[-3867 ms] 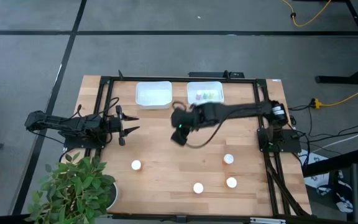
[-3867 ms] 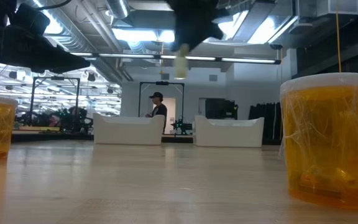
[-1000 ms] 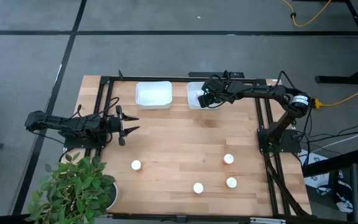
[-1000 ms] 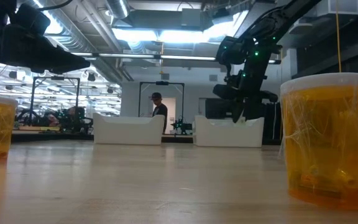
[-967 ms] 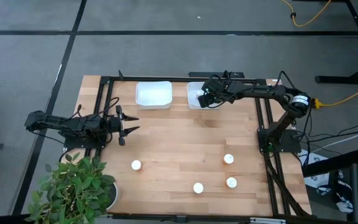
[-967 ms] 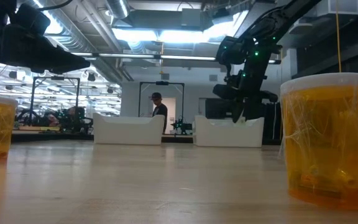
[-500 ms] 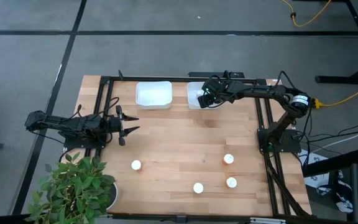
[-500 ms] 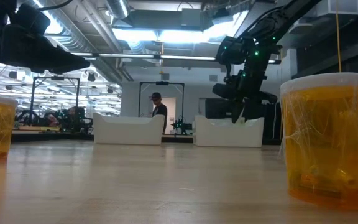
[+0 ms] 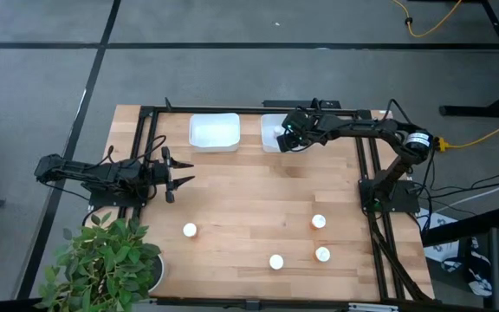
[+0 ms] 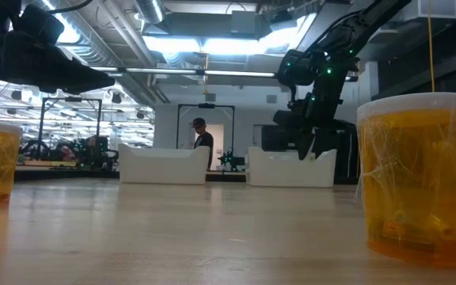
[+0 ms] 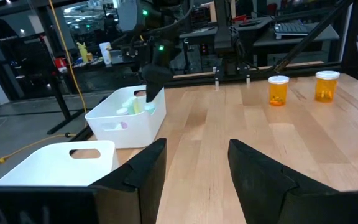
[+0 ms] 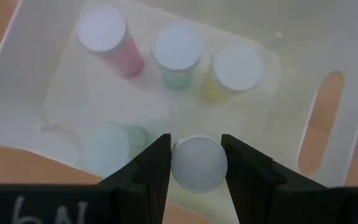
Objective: Pick and place medicine bottles into bin by pill shape (circle, oval)
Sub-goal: Put the yellow pill bottle into the right white bin
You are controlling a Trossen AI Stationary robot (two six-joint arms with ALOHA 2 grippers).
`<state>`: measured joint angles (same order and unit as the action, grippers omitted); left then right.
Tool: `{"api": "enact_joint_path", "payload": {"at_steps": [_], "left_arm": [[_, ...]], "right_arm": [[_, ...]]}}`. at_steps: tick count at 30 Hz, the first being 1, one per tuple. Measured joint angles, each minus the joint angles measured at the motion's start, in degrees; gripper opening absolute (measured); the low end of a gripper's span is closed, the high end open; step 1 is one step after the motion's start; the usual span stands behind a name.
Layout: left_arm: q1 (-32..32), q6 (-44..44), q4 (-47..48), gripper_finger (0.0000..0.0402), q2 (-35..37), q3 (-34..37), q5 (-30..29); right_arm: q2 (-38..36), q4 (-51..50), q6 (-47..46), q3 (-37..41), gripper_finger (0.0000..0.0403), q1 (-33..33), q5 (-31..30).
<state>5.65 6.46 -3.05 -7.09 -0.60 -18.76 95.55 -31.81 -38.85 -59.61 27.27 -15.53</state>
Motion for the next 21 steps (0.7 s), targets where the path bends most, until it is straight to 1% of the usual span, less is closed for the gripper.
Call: {"api": "enact_joint_path", "payload": {"at_steps": [21], "left_arm": [[0.0, -0.23, 0.0, 0.0166, -0.01, -0.01, -0.01]], "right_arm": [[0.0, 1.11, 0.11, 0.02, 0.0142, 0.7, 0.11]]}}
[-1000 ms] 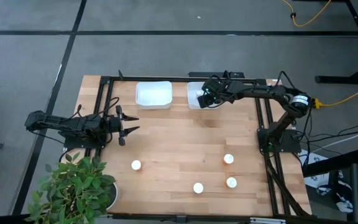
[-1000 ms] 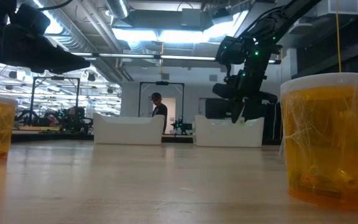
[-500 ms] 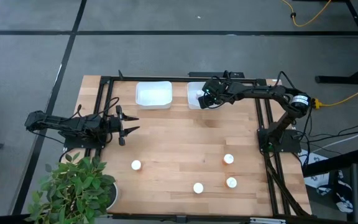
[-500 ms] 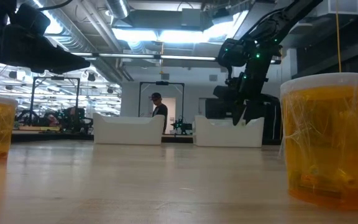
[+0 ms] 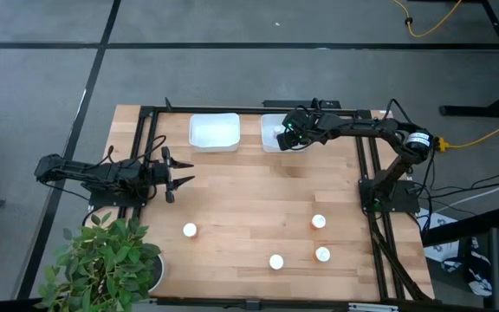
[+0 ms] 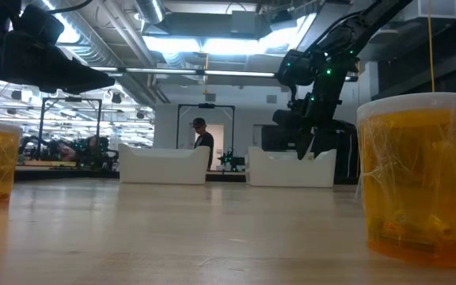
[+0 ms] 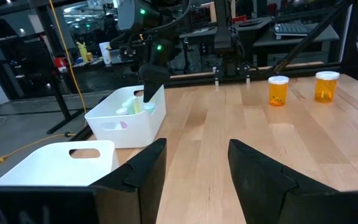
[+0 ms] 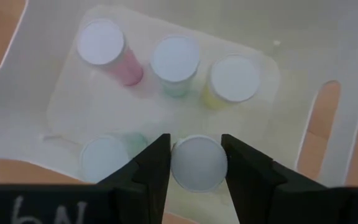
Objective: Pick and place medicine bottles into bin by pill shape (circle, oval)
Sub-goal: Put the yellow pill bottle into the right white bin, then prepare the orange bottles
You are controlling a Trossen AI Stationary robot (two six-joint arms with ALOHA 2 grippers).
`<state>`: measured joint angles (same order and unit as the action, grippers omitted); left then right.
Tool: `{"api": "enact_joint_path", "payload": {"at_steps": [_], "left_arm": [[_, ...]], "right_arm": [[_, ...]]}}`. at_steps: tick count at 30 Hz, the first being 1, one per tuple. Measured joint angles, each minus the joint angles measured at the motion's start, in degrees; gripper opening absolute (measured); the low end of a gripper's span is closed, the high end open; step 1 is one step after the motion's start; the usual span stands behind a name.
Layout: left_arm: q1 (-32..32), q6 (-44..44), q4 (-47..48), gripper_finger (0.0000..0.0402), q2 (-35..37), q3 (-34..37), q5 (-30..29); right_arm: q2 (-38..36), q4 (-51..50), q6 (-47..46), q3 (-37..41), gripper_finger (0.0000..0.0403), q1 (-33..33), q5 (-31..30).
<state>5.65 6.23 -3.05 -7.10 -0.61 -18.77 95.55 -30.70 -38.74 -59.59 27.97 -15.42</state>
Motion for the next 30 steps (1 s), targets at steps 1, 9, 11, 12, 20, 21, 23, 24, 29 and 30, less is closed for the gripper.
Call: {"api": "enact_joint_path", "payload": {"at_steps": [1, 9, 11, 12, 20, 21, 23, 24, 29, 30], "left_arm": [[0.0, -0.04, 0.0, 0.0166, 0.01, 0.0, 0.01], [0.01, -0.06, 0.0, 0.0166, -0.01, -0.01, 0.0], [0.0, -0.06, 0.0, 0.0166, 0.01, -0.01, -0.01], [0.01, -0.06, 0.0, 0.0166, 0.0, 0.0, 0.01], [0.0, -0.06, 0.0, 0.0166, 0.01, -0.01, 0.0], [0.01, -0.06, 0.0, 0.0166, 0.0, 0.0, 0.01], [0.0, -0.06, 0.0, 0.0166, -0.01, -0.01, -0.01], [0.0, -0.06, 0.0, 0.0166, -0.01, -0.01, 0.01], [0.0, -0.12, 0.0, 0.0166, 0.01, -0.01, 0.0], [0.02, -0.12, 0.0, 0.0166, 0.01, 0.01, 0.01]], "right_arm": [[0.0, 0.01, -0.02, 0.0, 0.0144, 0.0, 0.0], [0.0, 0.01, 0.0, 0.02, 0.0184, 0.0, 0.0], [0.0, 0.0, 0.0, 0.02, 0.019, 0.0, -0.02], [0.0, 0.02, 0.05, 0.02, 0.0191, 0.0, -0.02], [0.0, -0.13, 0.05, 0.0, 0.0193, -0.02, -1.69], [0.0, -1.07, 0.04, -0.35, 0.0193, -0.02, -2.33], [0.0, -2.18, 0.04, -1.15, 0.0193, 0.0, -2.51], [0.0, -2.55, 0.04, -1.65, 0.0193, 0.0, -2.49], [0.0, -5.92, 0.01, -4.77, 0.0193, 0.0, -0.91], [0.0, -6.81, 0.01, -5.68, 0.0193, 0.0, -0.5]]}}
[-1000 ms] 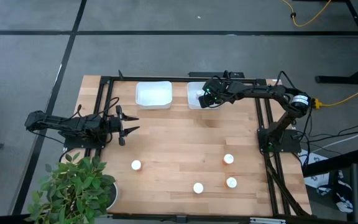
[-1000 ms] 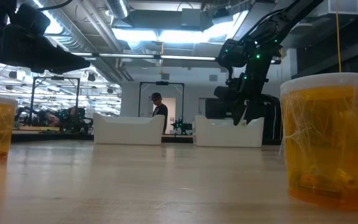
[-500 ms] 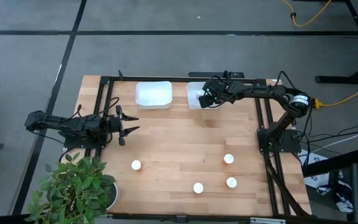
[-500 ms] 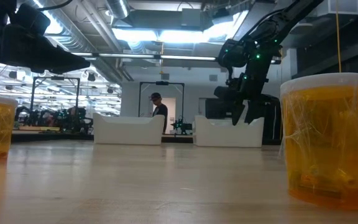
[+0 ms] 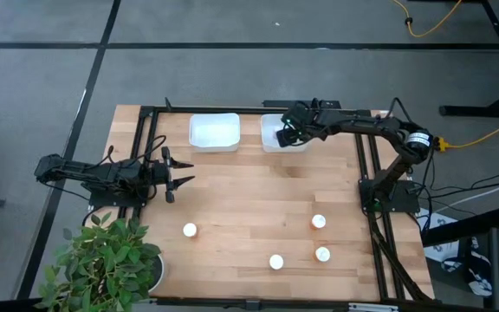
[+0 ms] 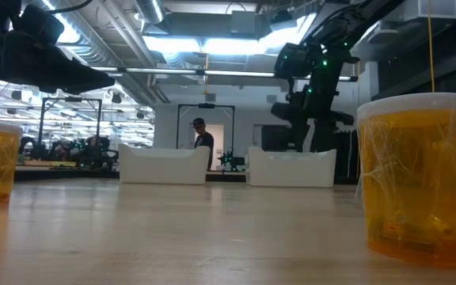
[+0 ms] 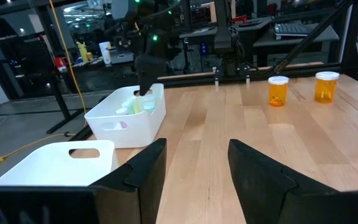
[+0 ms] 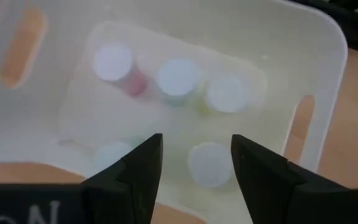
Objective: Pick and place medicine bottles into bin by pill shape (circle, oval)
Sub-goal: Prepare the orange bottles
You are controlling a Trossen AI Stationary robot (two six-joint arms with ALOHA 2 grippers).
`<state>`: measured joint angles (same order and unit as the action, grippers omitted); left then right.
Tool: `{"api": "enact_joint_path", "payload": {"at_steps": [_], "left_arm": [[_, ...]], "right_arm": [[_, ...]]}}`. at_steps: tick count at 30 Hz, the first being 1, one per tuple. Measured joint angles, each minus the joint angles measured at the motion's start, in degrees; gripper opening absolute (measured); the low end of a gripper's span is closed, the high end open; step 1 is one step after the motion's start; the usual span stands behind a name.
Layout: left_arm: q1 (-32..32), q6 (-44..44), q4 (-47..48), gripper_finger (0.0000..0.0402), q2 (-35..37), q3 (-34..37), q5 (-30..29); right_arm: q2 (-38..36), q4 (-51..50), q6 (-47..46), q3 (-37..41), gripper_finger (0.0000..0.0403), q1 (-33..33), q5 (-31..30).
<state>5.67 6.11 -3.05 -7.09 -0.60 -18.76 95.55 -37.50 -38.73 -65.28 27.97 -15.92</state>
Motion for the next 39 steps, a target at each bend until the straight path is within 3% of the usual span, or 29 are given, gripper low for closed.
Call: {"api": "enact_joint_path", "payload": {"at_steps": [5, 11, 15, 23, 31, 39], "left_arm": [[-0.01, -0.02, 0.0, 0.0166, 0.0, -0.02, 0.0], [-0.02, 0.02, 0.0, 0.0166, 0.0, -0.02, 0.0], [-0.01, 0.02, 0.0, 0.0166, 0.0, -0.01, -0.02], [-0.02, 0.0, 0.0, 0.0166, -0.01, -0.01, -0.02], [0.0, 0.02, 0.0, 0.0166, 0.0, 0.0, -0.02], [0.0, 0.0, -0.02, 0.0166, 0.0, -0.02, 0.0]], "right_arm": [[0.0, -6.41, -1.52, -5.61, 0.0193, 0.0, 2.16], [-0.04, -14.12, -2.73, -12.26, 0.0193, -1.09, 14.45], [-0.09, -18.32, -5.47, -15.05, 0.0193, -4.15, 16.03], [-0.07, -24.95, -9.22, -16.37, 0.0193, -14.49, 16.48], [-0.07, -28.86, -12.74, -16.35, 0.0193, -25.17, 24.19], [-1.45, -39.62, -21.63, -16.3, 0.0193, -36.5, 27.23]]}}
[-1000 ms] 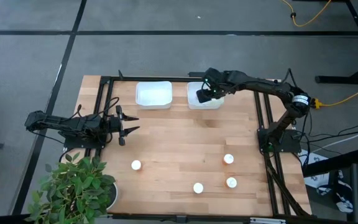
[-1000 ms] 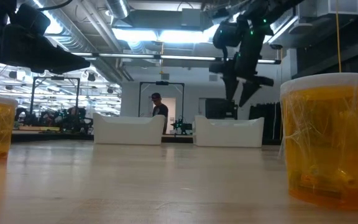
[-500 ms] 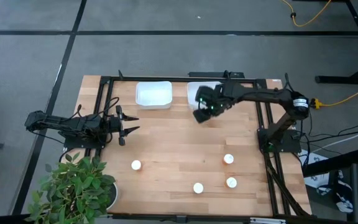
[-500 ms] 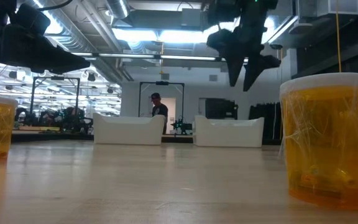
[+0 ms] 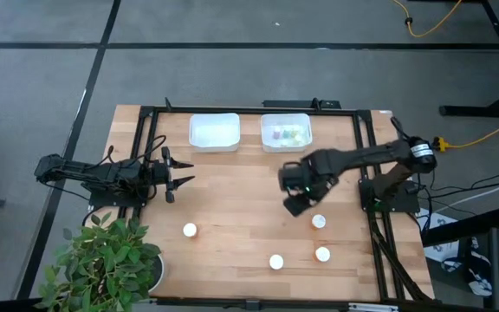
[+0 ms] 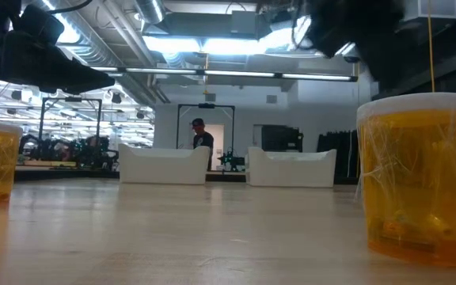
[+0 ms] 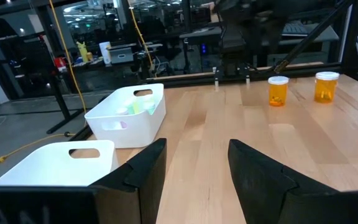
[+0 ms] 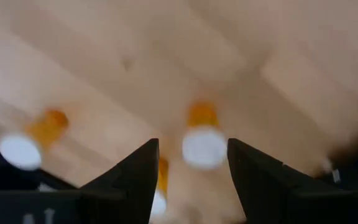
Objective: Pick and place medicine bottles into bin by pill shape (circle, oval)
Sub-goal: Prepare the orange bottles
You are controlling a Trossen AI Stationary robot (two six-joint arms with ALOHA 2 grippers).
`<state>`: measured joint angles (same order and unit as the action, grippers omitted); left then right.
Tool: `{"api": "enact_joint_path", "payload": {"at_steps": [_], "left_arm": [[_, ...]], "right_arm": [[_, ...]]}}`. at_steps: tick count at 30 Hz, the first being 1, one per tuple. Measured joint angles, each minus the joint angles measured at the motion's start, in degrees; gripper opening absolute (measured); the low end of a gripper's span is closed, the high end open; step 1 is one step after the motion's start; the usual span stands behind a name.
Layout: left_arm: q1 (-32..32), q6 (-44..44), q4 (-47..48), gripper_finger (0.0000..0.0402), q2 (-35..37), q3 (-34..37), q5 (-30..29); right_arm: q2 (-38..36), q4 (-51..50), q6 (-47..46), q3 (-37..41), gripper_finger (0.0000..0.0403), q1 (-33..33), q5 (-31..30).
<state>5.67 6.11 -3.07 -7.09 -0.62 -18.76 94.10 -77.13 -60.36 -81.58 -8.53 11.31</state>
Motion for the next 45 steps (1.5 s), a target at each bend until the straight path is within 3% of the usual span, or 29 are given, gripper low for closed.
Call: {"api": "enact_joint_path", "payload": {"at_steps": [7, 12, 25, 33, 41, 45], "left_arm": [[-0.02, -0.02, 0.0, 0.0166, -0.02, 0.01, -0.02], [0.0, -0.02, 0.0, 0.0166, 0.0, 0.02, -0.02], [-0.01, -0.2, 0.02, 0.0166, -0.01, 0.02, -0.02], [0.0, -3.08, 0.02, 0.0166, -0.02, 0.0, -0.02], [0.0, -3.15, 0.02, 0.0166, -0.01, 0.0, -0.02], [0.0, -3.15, 0.02, 0.0166, 0.0, 0.02, -0.02]], "right_arm": [[-3.63, -2.03, -10.5, 0.0, 0.0193, -12.47, 0.21], [-3.93, -1.86, -20.7, 0.0, 0.0193, -22.61, -4.26], [-0.89, 8.92, -52.3, 0.46, 0.0193, -43.75, -10.12], [3.5, 3.72, -57.49, 0.5, 0.0193, -47.17, -10.22], [1.31, -12.97, -60.75, 0.5, 0.0193, -46.13, -10.63], [-1.86, -11.29, -60.3, 4.29, 0.0193, -45.28, -15.77]]}}
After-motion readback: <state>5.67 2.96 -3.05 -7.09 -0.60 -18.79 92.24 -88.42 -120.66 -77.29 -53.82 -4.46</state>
